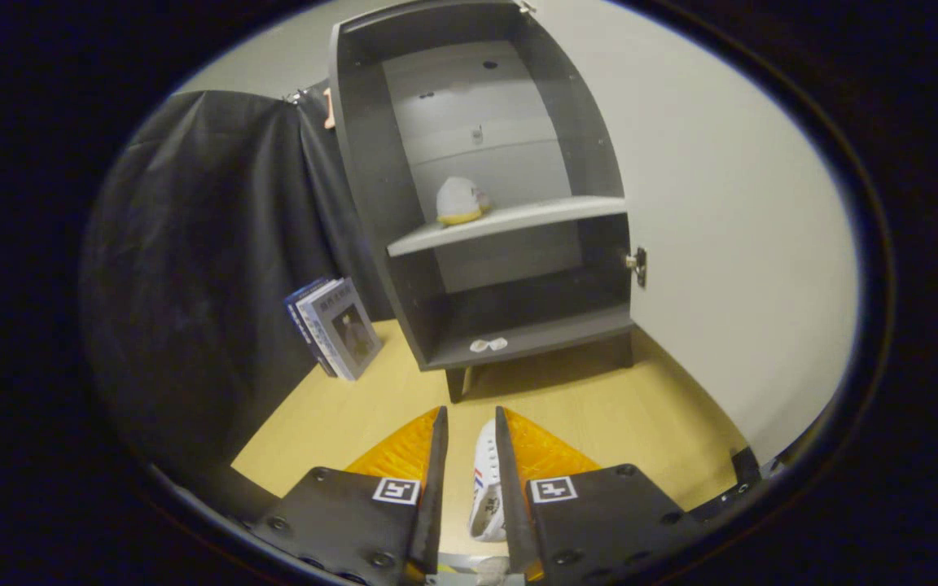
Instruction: Open the shoe cabinet door, grab the shoes and put them into the shoe cabinet, then close the shoe cabinet door.
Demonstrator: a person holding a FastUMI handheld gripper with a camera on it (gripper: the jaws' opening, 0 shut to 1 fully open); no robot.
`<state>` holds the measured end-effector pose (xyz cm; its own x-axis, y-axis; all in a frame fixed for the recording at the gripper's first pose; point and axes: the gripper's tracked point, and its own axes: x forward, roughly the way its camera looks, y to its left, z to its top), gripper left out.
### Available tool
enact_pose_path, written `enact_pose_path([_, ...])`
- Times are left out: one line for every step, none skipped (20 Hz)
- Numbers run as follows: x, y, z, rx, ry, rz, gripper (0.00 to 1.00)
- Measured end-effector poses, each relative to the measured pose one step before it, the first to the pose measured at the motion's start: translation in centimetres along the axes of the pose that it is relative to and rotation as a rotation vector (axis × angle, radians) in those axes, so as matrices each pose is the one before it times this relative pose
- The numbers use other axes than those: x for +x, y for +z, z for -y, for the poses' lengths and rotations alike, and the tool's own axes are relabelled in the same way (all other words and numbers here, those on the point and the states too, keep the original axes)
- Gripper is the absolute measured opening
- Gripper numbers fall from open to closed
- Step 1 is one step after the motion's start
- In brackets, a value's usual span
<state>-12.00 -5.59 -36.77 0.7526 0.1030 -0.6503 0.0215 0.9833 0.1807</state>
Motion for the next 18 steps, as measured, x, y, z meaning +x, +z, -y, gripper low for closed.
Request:
enact_pose_path([0.808, -1.752, 0.054, 0.00904, -0.00374, -0.04406, 0.35])
enact_pose_path([0.893, -1.775, -0.019, 0.00608, -0.00406, -0.03835, 0.35])
enact_pose_path([0.734, -1.582, 0.162, 0.00305, -0.00626, -0.03056, 0.35])
enact_pose_path([0.635, -1.377, 0.245, -0.00031, -0.01029, -0.02476, 0.35])
enact_pose_path([0.434, -1.086, 0.144, -0.00092, -0.01169, -0.02375, 0.35])
enact_pose_path([0.792, -1.229, 0.267, -0.00067, -0.01134, -0.02598, 0.35])
enact_pose_path([0.847, -1.230, 0.162, 0.00164, -0.00861, -0.02469, 0.35])
enact_pose_path([0.524, -0.914, 0.161, 0.00333, -0.00772, -0.02231, 0.35])
enact_pose_path([0.535, -0.718, 0.154, 0.00494, -0.00567, -0.01721, 0.35])
enact_pose_path([0.429, -0.579, 0.169, 0.00250, -0.00788, -0.01338, 0.35])
enact_pose_path([0.496, -0.483, 0.158, 0.00094, -0.00603, -0.01018, 0.35])
enact_pose_path([0.379, -0.401, 0.090, -0.00090, -0.00554, -0.00769, 0.35])
enact_pose_path([0.382, -0.262, 0.059, -0.00110, -0.00318, -0.00514, 0.35])
enact_pose_path([0.356, -0.051, -0.061, -0.00140, -0.00142, 0.00000, 0.35])
enact_pose_path([0.463, -0.125, -0.133, -0.00266, -0.00092, 0.00198, 0.34])
enact_pose_path([0.372, 0.042, -0.172, -0.00512, 0.00076, 0.00264, 0.33])
enact_pose_path([0.388, -0.022, -0.241, -0.00496, 0.00095, 0.00339, 0.33])
enact_pose_path([0.302, 0.039, -0.091, -0.00320, -0.00234, 0.00754, 0.33])
